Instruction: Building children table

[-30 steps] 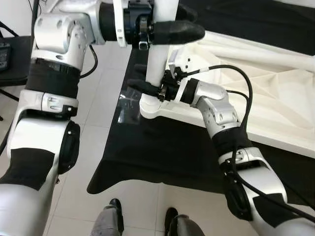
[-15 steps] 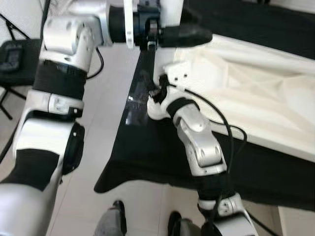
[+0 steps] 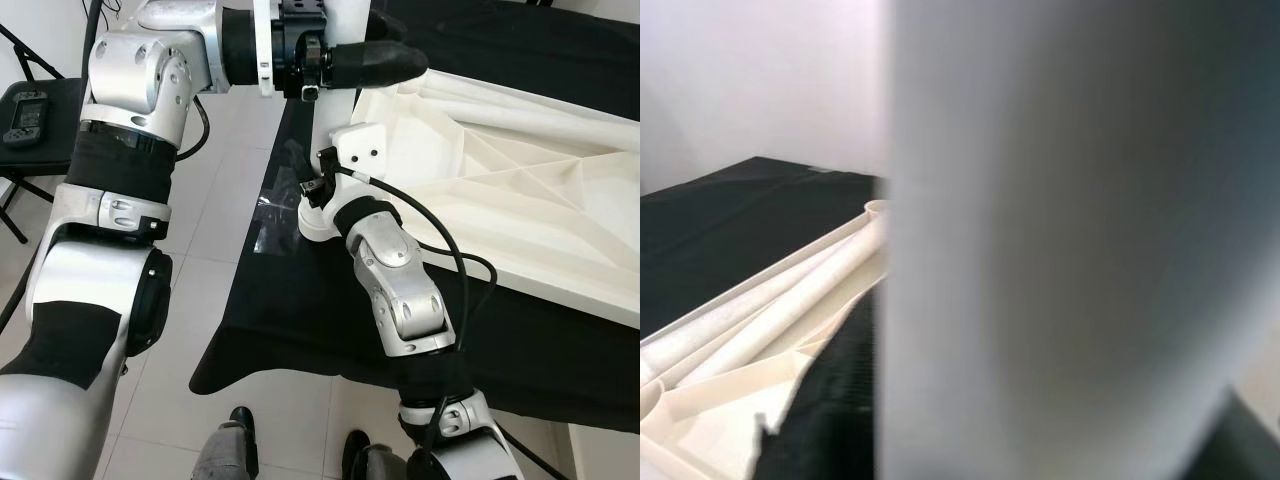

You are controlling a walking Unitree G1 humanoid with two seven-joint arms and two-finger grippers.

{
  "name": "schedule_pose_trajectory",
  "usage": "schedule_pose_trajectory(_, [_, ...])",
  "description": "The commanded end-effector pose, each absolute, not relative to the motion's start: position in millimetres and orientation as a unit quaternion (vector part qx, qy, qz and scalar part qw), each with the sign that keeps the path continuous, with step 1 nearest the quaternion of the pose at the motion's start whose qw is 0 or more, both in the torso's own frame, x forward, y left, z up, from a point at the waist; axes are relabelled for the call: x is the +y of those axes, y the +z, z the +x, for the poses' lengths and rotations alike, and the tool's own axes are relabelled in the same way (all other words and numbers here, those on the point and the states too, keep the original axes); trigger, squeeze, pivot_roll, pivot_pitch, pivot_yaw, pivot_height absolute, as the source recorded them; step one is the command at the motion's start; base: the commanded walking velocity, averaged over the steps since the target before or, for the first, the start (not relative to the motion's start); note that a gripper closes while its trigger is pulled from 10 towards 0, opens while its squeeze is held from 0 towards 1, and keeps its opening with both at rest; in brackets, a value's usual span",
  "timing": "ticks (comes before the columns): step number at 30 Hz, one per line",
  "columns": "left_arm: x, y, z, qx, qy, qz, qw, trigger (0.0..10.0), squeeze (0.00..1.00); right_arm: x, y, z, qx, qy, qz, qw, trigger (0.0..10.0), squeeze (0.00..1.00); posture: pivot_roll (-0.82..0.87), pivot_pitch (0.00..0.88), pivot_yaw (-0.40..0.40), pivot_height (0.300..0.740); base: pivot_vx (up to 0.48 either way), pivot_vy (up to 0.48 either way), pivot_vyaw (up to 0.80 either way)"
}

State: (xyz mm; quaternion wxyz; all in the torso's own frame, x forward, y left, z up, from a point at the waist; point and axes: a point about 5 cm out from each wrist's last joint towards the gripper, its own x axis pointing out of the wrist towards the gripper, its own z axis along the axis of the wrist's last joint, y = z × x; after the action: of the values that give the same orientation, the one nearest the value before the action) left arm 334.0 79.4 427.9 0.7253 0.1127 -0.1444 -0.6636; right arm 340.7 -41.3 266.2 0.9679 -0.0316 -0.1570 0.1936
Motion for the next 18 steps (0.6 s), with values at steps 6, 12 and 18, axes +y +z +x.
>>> schedule_pose_trajectory(6, [74, 433, 323, -0.149, -0.699, 0.135, 0.687, 0.0, 0.0, -66, 239, 360, -0.062, 0.178, 0.0, 0.982, 10.0, 0.0, 0.1, 0.303, -0.041, 0.74, 0.0, 0.0, 0.0])
schedule_pose_trajectory(12, [74, 433, 322, -0.149, -0.701, 0.139, 0.684, 0.0, 0.0, -78, 262, 371, -0.112, 0.362, -0.049, 0.924, 10.0, 1.0, 0.1, 0.301, -0.039, 0.74, 0.0, 0.0, 0.0])
schedule_pose_trajectory(18, [71, 432, 321, -0.148, -0.705, 0.139, 0.68, 0.0, 0.0, -82, 289, 378, -0.137, 0.494, -0.112, 0.851, 10.0, 0.0, 0.11, 0.31, -0.037, 0.74, 0.0, 0.0, 0.0])
